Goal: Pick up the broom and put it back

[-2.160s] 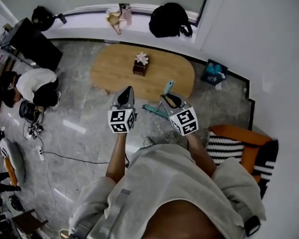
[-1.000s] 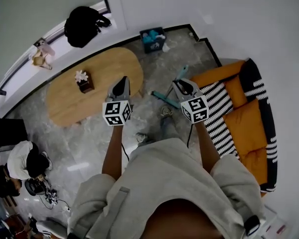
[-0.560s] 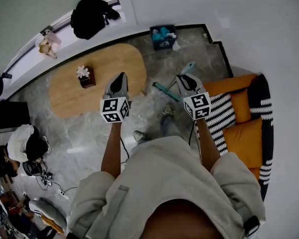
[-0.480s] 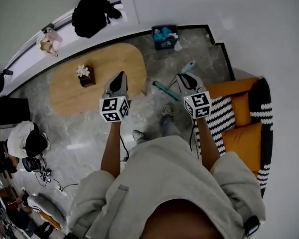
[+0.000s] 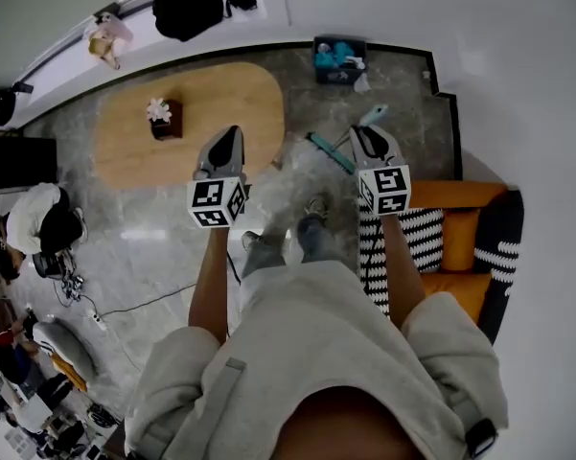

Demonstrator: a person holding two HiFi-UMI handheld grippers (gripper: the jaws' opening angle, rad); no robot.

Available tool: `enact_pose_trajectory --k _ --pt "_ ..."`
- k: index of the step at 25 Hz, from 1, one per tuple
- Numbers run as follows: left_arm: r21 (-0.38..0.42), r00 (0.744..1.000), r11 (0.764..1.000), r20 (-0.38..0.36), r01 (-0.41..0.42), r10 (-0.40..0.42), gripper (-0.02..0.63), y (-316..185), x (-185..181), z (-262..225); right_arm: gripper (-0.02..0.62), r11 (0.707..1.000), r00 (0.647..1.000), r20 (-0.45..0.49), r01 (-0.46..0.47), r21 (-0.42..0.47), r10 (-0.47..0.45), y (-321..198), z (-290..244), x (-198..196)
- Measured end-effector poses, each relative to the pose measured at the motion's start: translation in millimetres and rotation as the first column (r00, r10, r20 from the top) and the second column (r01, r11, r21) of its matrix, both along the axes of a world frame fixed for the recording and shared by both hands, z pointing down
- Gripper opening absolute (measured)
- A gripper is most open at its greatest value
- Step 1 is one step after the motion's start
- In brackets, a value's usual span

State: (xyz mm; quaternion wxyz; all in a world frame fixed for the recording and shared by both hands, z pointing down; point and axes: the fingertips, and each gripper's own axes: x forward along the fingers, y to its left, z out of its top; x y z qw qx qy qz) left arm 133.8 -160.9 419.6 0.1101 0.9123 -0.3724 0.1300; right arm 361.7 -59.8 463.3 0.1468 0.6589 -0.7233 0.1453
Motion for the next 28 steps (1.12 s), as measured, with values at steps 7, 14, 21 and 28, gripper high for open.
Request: enact_pose_trajectory --k 7,14,21,28 --pt "-0.051 0.999 0.998 0.017 0.039 -0.039 0.005 -10 2 28 0.074 0.996 0.998 -0.022 0.061 -0.062 -0.062 -39 47 12" --pt "-0.098 0.999 0.994 0.008 0.045 -0.045 0.005 -22 -1 79 0.074 0.990 0.992 -0.074 0.091 -0.104 -0.099 -69 106 13" --pt "-0.163 0.998 0.984 -0.003 0.069 -0.070 0.005 -36 -21 148 0.074 0.986 0.988 -0.119 0.076 -0.151 -0.094 -98 175 5" --pt "-0.204 0.997 0.976 0.012 0.076 -0.075 0.005 -51 -45 209 0.074 0.982 0.987 -0.141 0.056 -0.181 -0.082 -130 236 -7"
